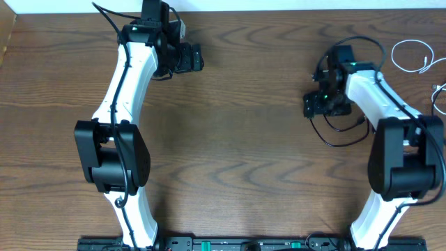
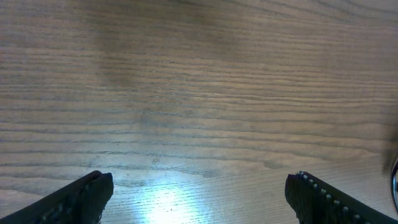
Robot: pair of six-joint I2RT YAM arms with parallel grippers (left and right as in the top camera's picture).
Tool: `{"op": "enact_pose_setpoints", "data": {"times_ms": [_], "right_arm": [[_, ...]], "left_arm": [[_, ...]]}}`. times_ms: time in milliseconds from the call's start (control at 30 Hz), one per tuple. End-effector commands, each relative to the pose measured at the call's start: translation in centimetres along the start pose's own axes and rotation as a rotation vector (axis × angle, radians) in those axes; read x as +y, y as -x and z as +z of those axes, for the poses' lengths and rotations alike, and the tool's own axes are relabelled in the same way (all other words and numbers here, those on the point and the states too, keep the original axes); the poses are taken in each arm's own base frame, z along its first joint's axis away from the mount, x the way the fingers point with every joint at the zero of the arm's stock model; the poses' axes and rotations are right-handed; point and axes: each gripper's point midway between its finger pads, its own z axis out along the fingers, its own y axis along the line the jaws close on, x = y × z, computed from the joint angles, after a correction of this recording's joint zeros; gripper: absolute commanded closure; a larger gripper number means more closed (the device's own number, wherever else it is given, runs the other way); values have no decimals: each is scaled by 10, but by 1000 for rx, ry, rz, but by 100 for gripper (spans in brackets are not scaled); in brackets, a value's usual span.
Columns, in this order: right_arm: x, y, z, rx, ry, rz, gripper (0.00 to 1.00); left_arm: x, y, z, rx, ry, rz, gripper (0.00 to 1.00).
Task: Untangle cables
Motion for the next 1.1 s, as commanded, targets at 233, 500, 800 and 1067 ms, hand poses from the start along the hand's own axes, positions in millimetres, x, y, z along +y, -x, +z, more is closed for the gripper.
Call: {"op": "enact_pose_setpoints", "data": {"times_ms": [233, 500, 800, 1067], "right_arm": [[-2, -12, 23, 57, -124, 62, 55], [-23, -33, 36, 81, -241, 134, 60], [0, -19, 44, 23, -69, 205, 99], [1, 73, -73, -294, 313, 261, 99]], "left_arm": [[0, 0, -4, -5, 3, -4, 7], [0, 0, -4, -5, 4, -4, 7], [0, 0, -4, -6, 3, -4, 6], [0, 0, -4, -5, 3, -4, 6]]}}
